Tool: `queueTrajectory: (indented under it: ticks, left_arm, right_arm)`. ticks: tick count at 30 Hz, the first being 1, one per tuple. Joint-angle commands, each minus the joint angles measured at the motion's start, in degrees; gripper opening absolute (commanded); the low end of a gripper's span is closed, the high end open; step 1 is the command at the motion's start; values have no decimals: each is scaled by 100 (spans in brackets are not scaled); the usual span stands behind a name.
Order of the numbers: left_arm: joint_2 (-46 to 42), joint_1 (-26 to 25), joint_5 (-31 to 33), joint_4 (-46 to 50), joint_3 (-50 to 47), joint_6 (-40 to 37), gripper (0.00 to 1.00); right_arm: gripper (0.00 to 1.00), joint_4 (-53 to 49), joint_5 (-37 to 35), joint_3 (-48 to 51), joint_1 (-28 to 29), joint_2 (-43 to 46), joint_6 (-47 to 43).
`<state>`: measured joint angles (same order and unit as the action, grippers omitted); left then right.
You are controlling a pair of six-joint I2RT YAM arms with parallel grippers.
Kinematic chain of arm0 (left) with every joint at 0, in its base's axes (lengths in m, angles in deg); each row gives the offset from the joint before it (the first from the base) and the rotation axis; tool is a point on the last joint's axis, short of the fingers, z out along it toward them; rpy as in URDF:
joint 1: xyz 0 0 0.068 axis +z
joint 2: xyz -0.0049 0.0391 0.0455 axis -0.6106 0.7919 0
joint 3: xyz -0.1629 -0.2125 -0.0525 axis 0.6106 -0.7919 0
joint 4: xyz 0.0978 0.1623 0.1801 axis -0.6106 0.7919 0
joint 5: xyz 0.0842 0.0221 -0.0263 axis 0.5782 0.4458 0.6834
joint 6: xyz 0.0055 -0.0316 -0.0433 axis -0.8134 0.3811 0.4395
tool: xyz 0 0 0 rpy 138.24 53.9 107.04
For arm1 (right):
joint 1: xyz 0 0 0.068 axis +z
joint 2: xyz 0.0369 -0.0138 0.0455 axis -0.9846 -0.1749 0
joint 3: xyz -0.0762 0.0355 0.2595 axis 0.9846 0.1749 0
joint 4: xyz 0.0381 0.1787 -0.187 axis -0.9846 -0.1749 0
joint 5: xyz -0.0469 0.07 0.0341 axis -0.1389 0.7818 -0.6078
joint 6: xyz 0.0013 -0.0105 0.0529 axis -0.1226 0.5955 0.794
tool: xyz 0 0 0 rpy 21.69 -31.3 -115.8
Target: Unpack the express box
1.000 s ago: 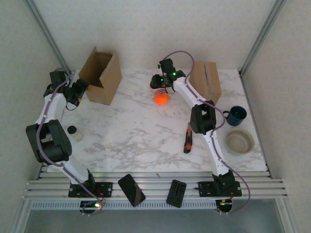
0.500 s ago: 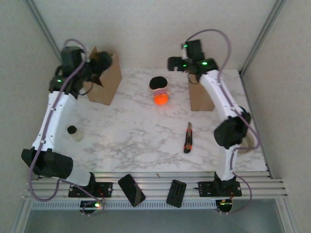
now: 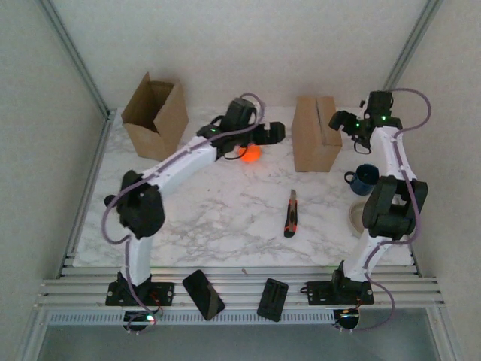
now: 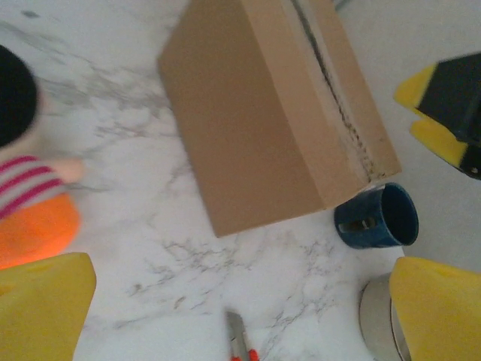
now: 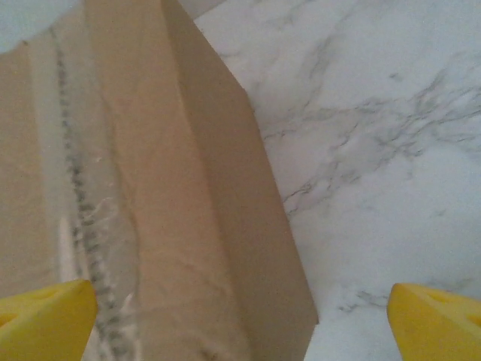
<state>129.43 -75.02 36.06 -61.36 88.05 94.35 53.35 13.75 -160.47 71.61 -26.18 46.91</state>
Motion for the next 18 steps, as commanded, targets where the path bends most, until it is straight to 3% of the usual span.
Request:
queueTrajectory:
  ticks: [1,12,18]
  left_arm:
    - [530,-114,-91,-728,691,233,100]
    - [2927,-164,-134,-1550,2960,1005,100]
    - [3447,-89,58,-1901,3214,1326,100]
  right_arm:
    - [99,958,929,93,-35,-190,207]
    - [98,1979,2204,-218,-47,-1316,876]
    - [97,2999,2739,536,-8,-1270,1600]
